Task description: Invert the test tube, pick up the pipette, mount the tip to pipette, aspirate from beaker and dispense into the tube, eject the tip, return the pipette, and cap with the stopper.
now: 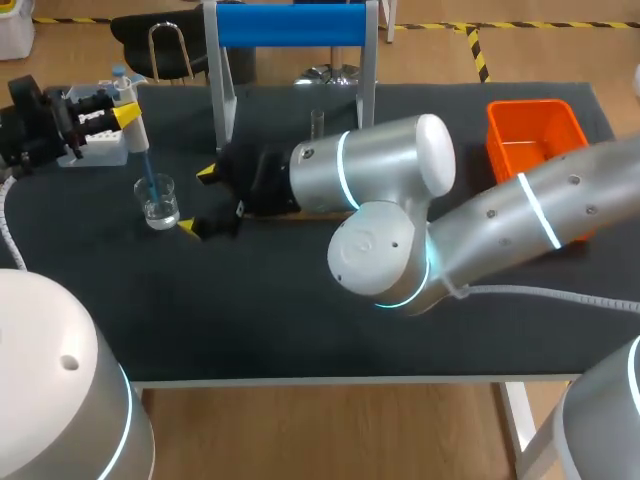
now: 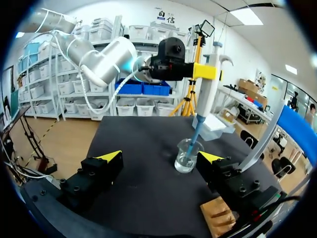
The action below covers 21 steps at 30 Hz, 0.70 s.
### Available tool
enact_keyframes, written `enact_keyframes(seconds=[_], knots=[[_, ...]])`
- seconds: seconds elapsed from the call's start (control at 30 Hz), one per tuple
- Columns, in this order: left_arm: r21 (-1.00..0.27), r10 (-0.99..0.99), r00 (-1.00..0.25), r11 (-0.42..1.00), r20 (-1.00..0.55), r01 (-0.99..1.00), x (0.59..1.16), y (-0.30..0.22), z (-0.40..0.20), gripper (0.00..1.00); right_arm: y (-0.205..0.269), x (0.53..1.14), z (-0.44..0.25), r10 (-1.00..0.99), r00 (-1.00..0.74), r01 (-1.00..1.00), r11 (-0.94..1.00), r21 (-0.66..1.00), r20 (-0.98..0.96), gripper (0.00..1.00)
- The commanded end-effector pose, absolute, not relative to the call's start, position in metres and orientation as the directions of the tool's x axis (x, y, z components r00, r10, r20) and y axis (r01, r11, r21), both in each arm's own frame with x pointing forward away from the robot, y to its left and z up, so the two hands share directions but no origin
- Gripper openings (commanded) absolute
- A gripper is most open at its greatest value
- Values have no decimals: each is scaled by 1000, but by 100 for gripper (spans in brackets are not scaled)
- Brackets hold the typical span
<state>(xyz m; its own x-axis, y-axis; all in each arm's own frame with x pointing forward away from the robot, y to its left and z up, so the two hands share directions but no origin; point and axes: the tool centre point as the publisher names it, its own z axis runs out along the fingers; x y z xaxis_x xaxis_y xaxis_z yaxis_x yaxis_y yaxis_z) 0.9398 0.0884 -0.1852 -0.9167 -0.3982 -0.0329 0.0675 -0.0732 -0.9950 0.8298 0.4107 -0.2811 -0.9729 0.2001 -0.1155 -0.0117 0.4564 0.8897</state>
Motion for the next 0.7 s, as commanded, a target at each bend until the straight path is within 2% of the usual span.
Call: enact_keyframes(seconds=[0.03,0.37,0.7], knots=[[-995,-393,-919,-76,-33,69,941,90,-186,0,382,833,-247,100,-991,-34,427,904,-85,100],[-995,-393,-919,-76,-33,69,941,90,-186,0,385,839,-183,-18,-990,-141,330,933,-143,100],[-995,-393,-919,-76,-33,69,941,90,-186,0,410,854,-149,-89,-983,-177,233,956,-160,100]])
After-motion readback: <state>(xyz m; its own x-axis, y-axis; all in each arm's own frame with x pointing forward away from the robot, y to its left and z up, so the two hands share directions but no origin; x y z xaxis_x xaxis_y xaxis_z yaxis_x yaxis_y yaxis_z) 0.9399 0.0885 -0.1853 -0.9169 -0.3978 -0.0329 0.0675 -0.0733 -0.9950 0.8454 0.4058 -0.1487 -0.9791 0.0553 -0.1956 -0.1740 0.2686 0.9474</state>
